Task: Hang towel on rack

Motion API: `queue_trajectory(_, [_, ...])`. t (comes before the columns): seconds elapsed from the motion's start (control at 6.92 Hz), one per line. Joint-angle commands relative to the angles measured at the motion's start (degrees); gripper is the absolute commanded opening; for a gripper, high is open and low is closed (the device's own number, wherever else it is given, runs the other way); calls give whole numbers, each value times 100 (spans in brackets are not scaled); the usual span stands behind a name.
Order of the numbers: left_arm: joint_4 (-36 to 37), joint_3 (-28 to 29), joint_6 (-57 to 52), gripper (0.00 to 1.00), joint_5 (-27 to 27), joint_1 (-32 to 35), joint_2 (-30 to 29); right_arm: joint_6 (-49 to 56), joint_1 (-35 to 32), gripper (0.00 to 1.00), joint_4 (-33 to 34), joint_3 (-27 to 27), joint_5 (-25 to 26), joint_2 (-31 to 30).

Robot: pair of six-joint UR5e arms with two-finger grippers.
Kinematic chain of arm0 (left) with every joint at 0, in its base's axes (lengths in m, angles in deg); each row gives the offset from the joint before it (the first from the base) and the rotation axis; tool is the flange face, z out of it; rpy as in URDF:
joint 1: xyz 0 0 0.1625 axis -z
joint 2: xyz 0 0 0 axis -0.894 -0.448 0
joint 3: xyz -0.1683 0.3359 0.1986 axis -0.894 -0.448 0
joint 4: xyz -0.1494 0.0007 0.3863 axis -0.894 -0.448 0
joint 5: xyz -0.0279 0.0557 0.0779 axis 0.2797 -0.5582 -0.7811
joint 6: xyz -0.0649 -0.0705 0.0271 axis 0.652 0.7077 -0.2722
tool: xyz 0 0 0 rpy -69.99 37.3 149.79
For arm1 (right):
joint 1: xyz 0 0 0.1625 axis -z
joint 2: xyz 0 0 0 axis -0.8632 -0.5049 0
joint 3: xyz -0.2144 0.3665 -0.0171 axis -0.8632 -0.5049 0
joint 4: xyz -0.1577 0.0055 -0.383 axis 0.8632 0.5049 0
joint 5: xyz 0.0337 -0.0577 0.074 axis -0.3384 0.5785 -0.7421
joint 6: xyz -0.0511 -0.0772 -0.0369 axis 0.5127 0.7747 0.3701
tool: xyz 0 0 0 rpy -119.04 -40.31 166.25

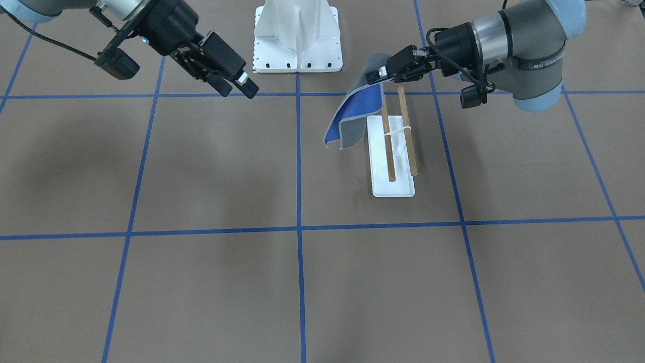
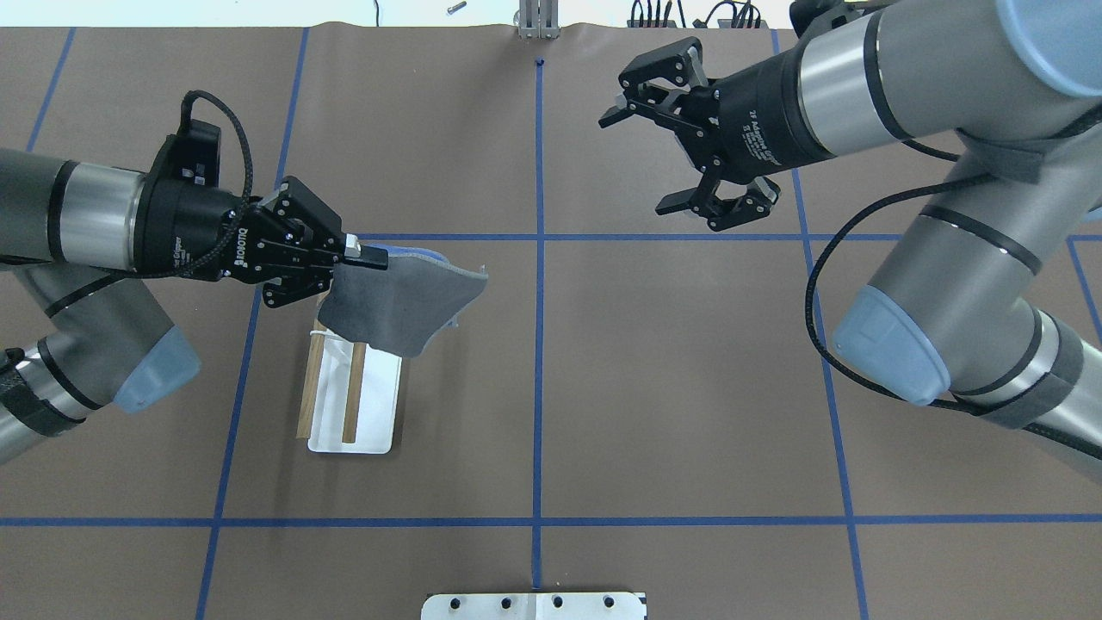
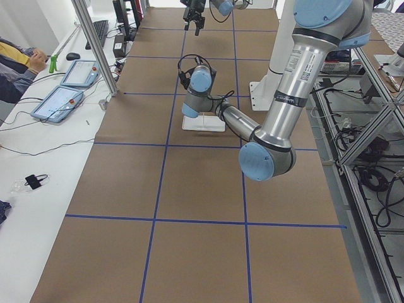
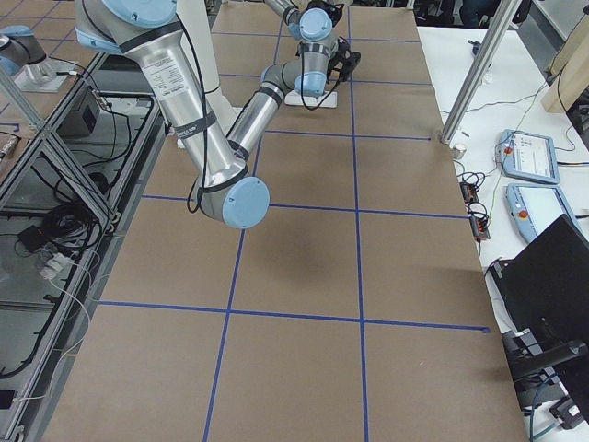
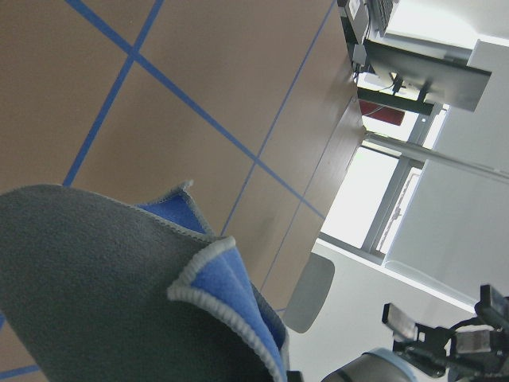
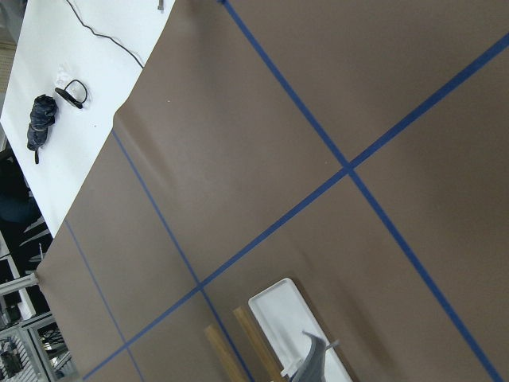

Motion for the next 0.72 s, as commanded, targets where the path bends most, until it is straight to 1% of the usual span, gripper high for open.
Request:
queue_trajectory(0.0, [195, -5, -17, 0, 32, -181, 119, 293, -102, 100, 0, 97, -2, -561])
queue_trajectory(0.14, [213, 47, 254, 0, -142, -216, 259, 303, -145, 100, 0, 97, -2, -711])
queue_trajectory(0.29, [213, 91, 918, 0, -640, -242, 304, 312, -224, 100, -17, 97, -2, -973])
queue_trajectory(0.43, [213, 92, 1151, 0, -732, -243, 513, 312, -269, 100, -17, 79, 6, -1046])
queue_trajectory(0.58, [152, 39, 1075, 0, -733, -208, 776, 364, -269, 100, -17, 62, 15, -1038])
